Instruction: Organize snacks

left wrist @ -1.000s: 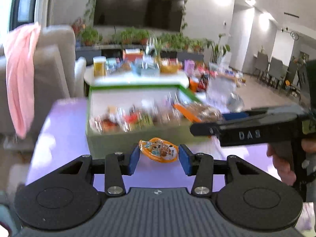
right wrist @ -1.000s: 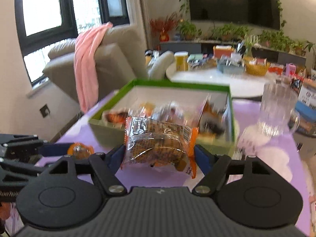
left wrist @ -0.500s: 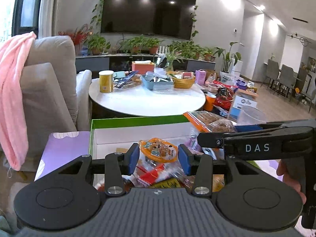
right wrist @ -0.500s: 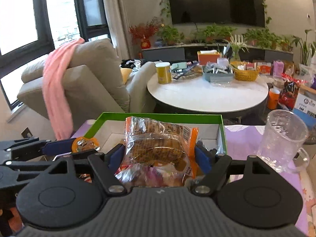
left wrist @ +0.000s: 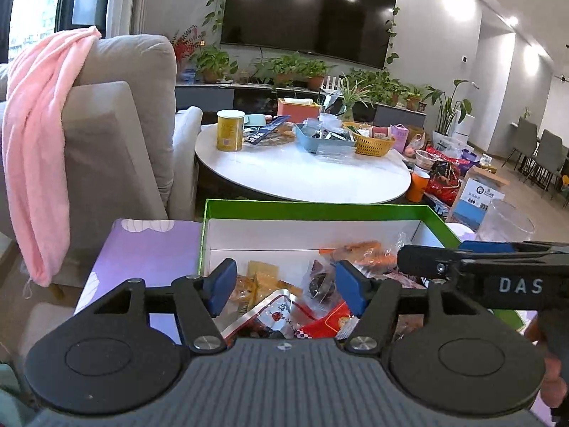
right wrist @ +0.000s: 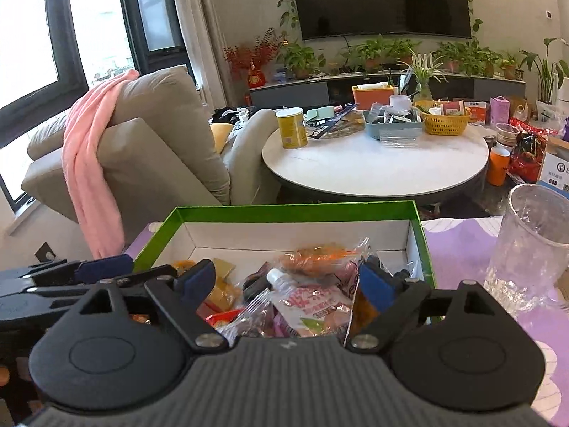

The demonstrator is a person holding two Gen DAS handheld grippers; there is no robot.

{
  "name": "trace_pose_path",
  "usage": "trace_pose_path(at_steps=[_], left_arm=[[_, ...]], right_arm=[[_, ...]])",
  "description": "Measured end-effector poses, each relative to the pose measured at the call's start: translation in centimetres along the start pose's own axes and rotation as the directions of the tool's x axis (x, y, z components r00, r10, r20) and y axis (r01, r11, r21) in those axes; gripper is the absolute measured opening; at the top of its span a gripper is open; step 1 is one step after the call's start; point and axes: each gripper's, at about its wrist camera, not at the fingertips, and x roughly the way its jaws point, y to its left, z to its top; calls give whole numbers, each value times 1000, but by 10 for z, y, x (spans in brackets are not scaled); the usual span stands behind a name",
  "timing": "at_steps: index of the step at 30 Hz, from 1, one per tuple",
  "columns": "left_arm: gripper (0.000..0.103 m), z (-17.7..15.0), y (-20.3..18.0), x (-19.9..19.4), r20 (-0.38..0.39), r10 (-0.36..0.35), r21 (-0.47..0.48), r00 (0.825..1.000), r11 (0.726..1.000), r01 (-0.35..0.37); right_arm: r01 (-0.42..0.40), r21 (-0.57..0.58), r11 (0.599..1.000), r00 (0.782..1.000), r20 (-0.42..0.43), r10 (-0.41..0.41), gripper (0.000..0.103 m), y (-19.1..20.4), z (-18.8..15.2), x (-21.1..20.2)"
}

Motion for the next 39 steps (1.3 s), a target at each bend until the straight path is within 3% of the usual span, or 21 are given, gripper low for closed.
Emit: trace_pose_path(at_steps=[9,25,39], left_arm=[[64,2,-10,-27,42,-4,10,999,1000,4],[64,-14,-34,-119,133,34,16,990,999,-36],[63,-63,-59,-167,83,71,20,994,997,-73]], right_arm=[[9,-3,1000,999,32,-9,53,1,-1,-32],[-16,-9,1000,995,102,17,53,15,-17,-103],[-32,-16,999,996,84,33,53,20,-61,-147]])
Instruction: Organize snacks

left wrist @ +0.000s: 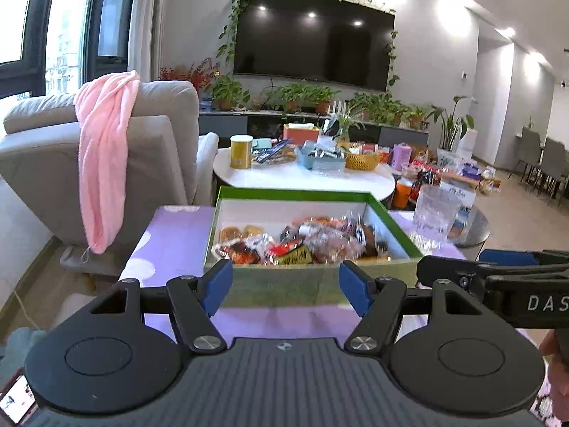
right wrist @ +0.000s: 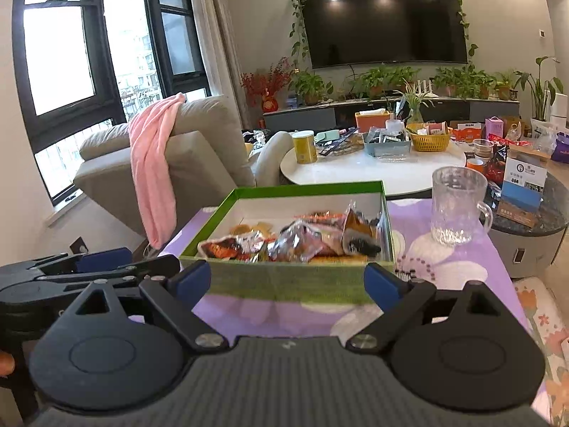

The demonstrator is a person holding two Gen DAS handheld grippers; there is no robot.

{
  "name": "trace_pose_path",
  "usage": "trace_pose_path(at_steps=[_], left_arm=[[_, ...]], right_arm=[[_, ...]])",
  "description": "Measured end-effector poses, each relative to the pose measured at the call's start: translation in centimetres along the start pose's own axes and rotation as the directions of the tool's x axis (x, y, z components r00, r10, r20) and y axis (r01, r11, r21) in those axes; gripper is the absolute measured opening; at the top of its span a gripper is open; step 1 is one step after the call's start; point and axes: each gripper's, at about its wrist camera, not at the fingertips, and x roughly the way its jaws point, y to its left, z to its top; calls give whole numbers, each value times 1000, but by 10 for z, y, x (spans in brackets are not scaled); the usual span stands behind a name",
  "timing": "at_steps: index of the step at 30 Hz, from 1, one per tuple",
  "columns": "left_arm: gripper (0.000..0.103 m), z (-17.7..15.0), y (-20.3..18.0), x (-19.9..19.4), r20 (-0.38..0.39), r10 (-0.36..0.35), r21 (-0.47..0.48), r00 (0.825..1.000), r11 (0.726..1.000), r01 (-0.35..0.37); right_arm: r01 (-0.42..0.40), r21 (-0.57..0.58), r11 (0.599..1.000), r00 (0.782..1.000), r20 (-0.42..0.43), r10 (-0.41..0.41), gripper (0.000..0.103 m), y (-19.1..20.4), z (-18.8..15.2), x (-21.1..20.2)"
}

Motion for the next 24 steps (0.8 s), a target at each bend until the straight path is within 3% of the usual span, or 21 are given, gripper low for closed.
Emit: trace_pose_path(at_steps=[12,24], left_arm=[[63,-29,1,-16,-44,32,-27,999,999,-33],[63,-30,-3,-20,-22,74,22,997,997,-74]], right_arm=[[-1,8,1000,1000,-19,1,53,3,-21,-14],[3,-1,1000,1000,-25,-3,53,7,-28,-15]])
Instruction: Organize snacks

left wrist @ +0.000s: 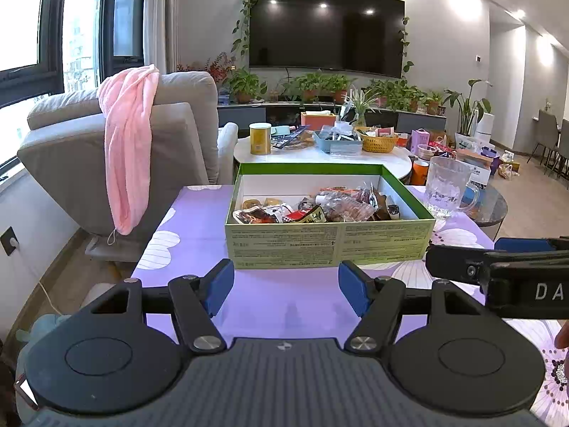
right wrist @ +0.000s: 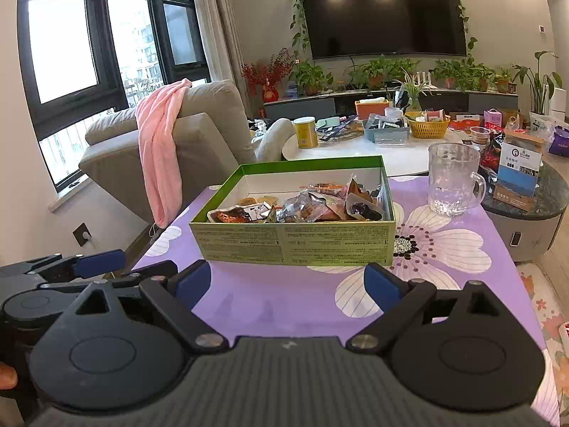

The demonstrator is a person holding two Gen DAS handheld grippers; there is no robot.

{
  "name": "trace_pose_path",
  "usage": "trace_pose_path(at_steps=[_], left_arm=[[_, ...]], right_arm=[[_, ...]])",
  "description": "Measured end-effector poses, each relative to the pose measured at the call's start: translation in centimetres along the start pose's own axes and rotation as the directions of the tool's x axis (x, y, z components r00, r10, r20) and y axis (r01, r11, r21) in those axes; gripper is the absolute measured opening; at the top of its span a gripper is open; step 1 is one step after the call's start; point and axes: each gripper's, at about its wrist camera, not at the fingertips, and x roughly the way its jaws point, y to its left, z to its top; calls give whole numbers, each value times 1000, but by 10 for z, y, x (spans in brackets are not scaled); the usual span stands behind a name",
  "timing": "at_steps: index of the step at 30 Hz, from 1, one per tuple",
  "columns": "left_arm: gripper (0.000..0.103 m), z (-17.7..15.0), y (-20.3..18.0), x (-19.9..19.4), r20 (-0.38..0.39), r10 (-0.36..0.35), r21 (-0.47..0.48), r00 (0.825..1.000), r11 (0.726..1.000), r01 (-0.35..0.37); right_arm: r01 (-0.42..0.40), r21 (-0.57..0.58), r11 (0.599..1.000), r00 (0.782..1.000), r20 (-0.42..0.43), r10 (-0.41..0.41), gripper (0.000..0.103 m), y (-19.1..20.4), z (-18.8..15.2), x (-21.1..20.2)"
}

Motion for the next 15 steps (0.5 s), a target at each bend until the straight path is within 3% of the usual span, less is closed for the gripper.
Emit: trace_pose_path(at_steps=[15], left_arm=[[63,-5,-3,0,1,27,4,1000,1000,-27]], right_arm=[[6,12,1000,1000,-29,-6,53,-4,-6,3]])
